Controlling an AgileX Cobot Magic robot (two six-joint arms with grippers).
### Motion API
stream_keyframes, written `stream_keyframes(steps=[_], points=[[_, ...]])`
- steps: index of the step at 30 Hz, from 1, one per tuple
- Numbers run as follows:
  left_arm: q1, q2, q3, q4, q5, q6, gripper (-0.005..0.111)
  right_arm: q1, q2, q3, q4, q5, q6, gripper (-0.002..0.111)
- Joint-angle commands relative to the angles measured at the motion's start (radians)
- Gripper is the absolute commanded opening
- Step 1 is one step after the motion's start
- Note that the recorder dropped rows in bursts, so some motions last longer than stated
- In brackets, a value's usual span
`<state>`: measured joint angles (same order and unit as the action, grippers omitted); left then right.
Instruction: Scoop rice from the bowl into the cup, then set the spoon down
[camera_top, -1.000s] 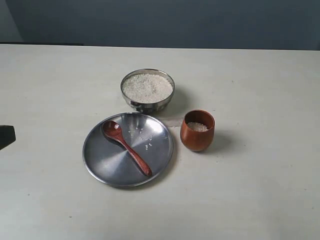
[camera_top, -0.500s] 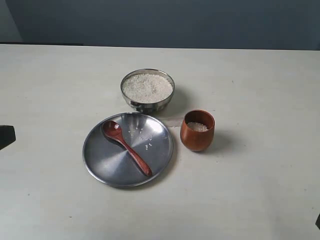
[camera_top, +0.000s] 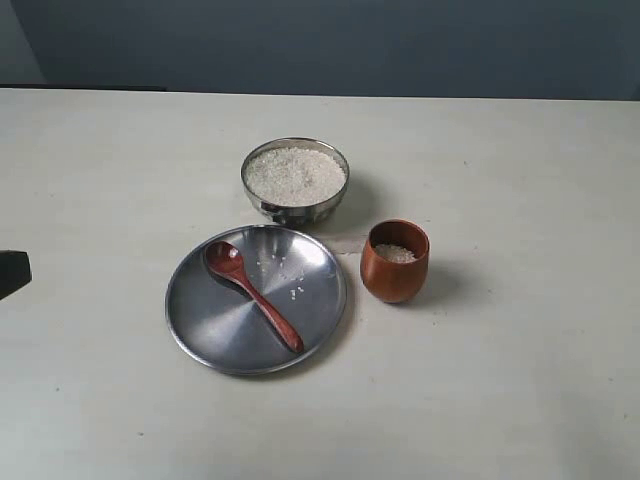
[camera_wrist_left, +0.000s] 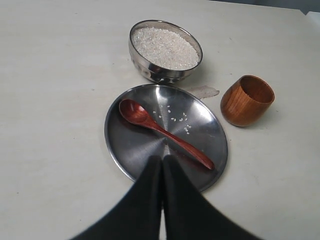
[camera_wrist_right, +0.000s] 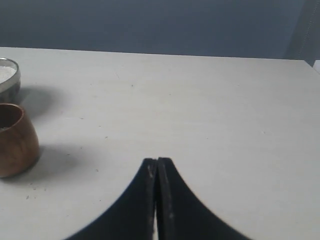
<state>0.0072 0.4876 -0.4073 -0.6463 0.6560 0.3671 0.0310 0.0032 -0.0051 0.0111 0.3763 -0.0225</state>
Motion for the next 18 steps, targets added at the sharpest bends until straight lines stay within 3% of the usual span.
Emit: stream_keyframes(steps=[1,18], points=[[0.001,0.004,-0.006,-0.001,-0.002,0.003,0.000,-0.015,-0.003,0.005,-0.002,-0.017,-0.003,0.000],[0.001,0.004,-0.006,-0.001,-0.002,0.003,0.000,-0.015,-0.003,0.005,-0.026,-0.017,-0.011,0.000]])
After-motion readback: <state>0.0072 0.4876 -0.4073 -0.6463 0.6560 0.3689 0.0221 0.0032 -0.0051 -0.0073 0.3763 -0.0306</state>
